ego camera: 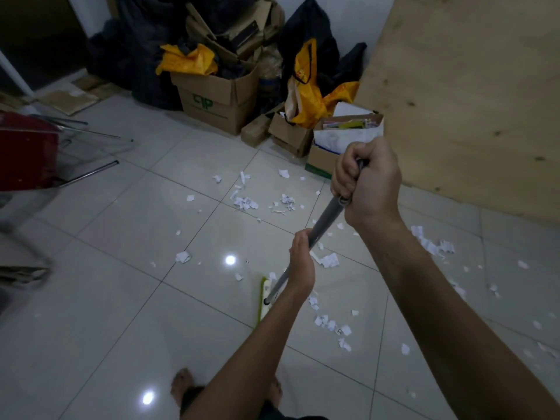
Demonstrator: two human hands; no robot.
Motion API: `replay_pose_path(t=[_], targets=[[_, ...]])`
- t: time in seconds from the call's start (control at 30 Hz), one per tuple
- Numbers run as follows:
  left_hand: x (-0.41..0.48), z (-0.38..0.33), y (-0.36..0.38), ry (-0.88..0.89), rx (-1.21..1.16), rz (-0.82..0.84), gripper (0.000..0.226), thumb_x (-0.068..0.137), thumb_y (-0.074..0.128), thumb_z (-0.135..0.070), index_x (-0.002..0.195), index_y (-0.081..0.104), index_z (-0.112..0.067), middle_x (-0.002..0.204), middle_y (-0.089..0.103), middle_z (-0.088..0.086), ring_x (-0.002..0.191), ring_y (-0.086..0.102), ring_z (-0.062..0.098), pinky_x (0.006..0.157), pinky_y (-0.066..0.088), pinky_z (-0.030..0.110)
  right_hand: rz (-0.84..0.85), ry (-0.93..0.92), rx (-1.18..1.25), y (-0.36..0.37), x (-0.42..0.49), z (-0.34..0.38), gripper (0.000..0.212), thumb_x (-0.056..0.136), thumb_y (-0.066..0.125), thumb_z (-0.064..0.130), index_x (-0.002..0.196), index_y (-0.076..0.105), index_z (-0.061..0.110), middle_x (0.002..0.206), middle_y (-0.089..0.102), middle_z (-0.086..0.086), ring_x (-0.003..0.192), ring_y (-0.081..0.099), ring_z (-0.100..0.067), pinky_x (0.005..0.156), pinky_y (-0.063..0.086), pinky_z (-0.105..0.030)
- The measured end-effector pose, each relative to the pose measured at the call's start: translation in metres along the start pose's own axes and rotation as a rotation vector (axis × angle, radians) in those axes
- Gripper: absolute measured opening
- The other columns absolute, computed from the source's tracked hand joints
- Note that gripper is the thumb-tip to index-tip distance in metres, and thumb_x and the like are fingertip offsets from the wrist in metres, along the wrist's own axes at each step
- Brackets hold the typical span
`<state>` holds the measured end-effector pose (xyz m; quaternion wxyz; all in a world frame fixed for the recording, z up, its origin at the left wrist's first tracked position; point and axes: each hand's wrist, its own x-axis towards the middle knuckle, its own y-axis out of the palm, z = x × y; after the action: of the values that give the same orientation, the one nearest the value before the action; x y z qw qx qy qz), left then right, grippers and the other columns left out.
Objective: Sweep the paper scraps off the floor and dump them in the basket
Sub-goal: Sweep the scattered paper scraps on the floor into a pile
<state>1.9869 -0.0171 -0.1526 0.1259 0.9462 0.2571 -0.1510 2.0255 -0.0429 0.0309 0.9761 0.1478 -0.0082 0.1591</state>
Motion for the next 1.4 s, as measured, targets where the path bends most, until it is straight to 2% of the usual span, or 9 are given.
replay_pose_path(t=[0.17, 0.37, 0.57, 0.67, 0.87, 1.03, 1.23, 1.3, 1.4], targets=[[0.004, -0.022, -0.030, 0.023, 0.002, 0.025, 0.024, 0.102, 0.025, -0.031, 0.106, 0.048, -0.026, 0.100, 0.049, -0.006, 0.091, 0.045, 0.000, 0.075, 0.032, 0.008, 0.037, 0.006, -0.014, 0.045, 0.003, 0.008, 0.030, 0.070, 0.036, 0.023, 0.042, 0.031, 0.017, 0.036, 0.025, 0.001, 0.033, 0.019, -0.013, 0.039, 0.017, -0.022], [0.015, -0.047, -0.084, 0.054, 0.036, 0.033, 0.024, 0.102, 0.023, -0.034, 0.096, 0.046, -0.038, 0.093, 0.047, -0.017, 0.086, 0.040, -0.011, 0.075, 0.030, 0.010, 0.037, -0.001, 0.045, 0.095, 0.010, 0.006, 0.027, 0.068, 0.037, 0.023, 0.043, 0.030, 0.015, 0.036, 0.025, 0.002, 0.032, 0.020, -0.013, 0.038, 0.021, -0.020], [0.036, -0.062, -0.155, 0.095, 0.160, -0.051, 0.028, 0.102, 0.024, -0.030, 0.103, 0.051, -0.024, 0.086, 0.050, -0.011, 0.089, 0.045, 0.007, 0.084, 0.031, 0.027, 0.002, 0.008, 0.151, 0.140, 0.018, -0.024, 0.029, 0.070, 0.036, 0.024, 0.042, 0.032, 0.019, 0.037, 0.025, 0.003, 0.035, 0.019, -0.013, 0.040, 0.018, -0.022], [0.056, -0.064, -0.195, 0.147, 0.239, -0.071, 0.028, 0.102, 0.024, -0.024, 0.097, 0.051, -0.020, 0.082, 0.049, -0.010, 0.082, 0.045, 0.002, 0.081, 0.032, 0.028, -0.016, 0.003, 0.240, 0.165, 0.025, -0.049, 0.029, 0.070, 0.036, 0.024, 0.042, 0.033, 0.019, 0.038, 0.026, 0.003, 0.034, 0.019, -0.012, 0.039, 0.020, -0.019], [0.106, -0.064, -0.281, 0.172, 0.309, -0.126, 0.035, 0.103, 0.023, -0.021, 0.082, 0.047, -0.036, 0.083, 0.048, -0.006, 0.091, 0.045, 0.015, 0.084, 0.031, 0.028, 0.002, 0.003, 0.337, 0.222, 0.046, -0.115, 0.032, 0.073, 0.033, 0.022, 0.041, 0.036, 0.019, 0.037, 0.028, 0.004, 0.034, 0.022, -0.012, 0.040, 0.024, -0.020], [0.157, -0.056, -0.345, 0.160, 0.379, -0.192, 0.033, 0.102, 0.022, -0.023, 0.088, 0.051, -0.030, 0.099, 0.052, 0.006, 0.100, 0.047, 0.021, 0.093, 0.036, 0.038, 0.010, -0.001, 0.386, 0.272, 0.065, -0.169, 0.032, 0.072, 0.031, 0.018, 0.040, 0.037, 0.020, 0.037, 0.029, 0.003, 0.034, 0.023, -0.012, 0.040, 0.022, -0.020], [0.187, -0.051, -0.371, 0.036, 0.346, -0.170, 0.031, 0.101, 0.023, -0.023, 0.100, 0.053, -0.016, 0.099, 0.051, 0.007, 0.097, 0.046, 0.020, 0.088, 0.035, 0.034, 0.023, -0.004, 0.305, 0.286, 0.080, -0.210, 0.030, 0.069, 0.031, 0.014, 0.039, 0.037, 0.020, 0.036, 0.030, 0.004, 0.034, 0.026, -0.012, 0.043, 0.030, -0.018], [0.194, -0.049, -0.364, 0.021, 0.327, -0.153, 0.030, 0.101, 0.024, -0.023, 0.101, 0.053, -0.015, 0.099, 0.051, 0.006, 0.096, 0.045, 0.018, 0.087, 0.033, 0.031, 0.035, 0.011, 0.252, 0.278, 0.088, -0.212, 0.031, 0.069, 0.032, 0.014, 0.039, 0.037, 0.021, 0.036, 0.030, 0.004, 0.034, 0.027, -0.013, 0.044, 0.030, -0.018], [0.204, -0.037, -0.347, 0.023, 0.340, -0.160, 0.032, 0.099, 0.025, -0.025, 0.098, 0.056, -0.017, 0.097, 0.054, 0.005, 0.098, 0.049, 0.022, 0.090, 0.038, 0.037, 0.041, 0.026, 0.161, 0.252, 0.098, -0.209, 0.033, 0.069, 0.035, 0.015, 0.037, 0.036, 0.023, 0.035, 0.028, 0.003, 0.033, 0.025, -0.013, 0.044, 0.024, -0.021]])
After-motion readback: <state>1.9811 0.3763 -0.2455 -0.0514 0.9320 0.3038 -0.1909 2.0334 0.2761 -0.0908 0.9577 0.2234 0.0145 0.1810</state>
